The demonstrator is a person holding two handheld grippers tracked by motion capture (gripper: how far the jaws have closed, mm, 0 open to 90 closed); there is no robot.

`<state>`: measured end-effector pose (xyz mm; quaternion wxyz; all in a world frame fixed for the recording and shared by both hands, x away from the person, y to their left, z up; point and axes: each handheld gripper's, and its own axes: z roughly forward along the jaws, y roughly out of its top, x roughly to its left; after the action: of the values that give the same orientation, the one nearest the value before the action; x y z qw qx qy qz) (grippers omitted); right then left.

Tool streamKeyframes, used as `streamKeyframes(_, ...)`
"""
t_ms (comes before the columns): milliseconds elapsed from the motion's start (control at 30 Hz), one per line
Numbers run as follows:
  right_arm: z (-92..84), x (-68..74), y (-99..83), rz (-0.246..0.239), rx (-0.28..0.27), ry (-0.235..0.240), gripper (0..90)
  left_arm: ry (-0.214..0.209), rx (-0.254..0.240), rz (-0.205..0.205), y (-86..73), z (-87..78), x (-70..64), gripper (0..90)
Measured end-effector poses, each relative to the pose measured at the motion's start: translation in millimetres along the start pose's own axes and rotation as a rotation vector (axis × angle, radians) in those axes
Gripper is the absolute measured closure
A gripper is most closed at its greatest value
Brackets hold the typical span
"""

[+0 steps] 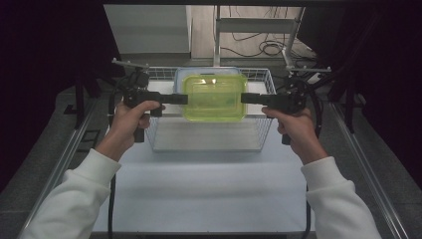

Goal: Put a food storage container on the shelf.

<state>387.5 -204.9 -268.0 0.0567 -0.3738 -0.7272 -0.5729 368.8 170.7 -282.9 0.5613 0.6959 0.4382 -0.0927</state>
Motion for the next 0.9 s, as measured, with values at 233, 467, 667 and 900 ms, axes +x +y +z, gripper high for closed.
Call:
streamKeyframes(233, 2.4, -9.3, 14.6, 0.017, 0.007, 0.017, 80.8, -0.002, 0.008, -0.004, 15.4, 1.4, 3.6, 81.5)
streamKeyframes(467, 10.9, -12.0, 29.9, 0.025, 0.003, 0.025, 80.8, -0.006, 0.008, -0.009, 32.0, -2.4, 13.8, 81.6)
streamKeyframes(667, 21.3, -16.4, 42.2, 0.042, 0.005, 0.028, 80.9, -0.003, 0.01, -0.027, 45.0, -5.1, 25.0, 81.6)
streamKeyframes(900, 34.2, -24.1, 58.0, 0.068, 0.005, 0.026, 80.9, -0.001, 0.01, -0.05, 62.3, -5.7, 38.2, 81.6)
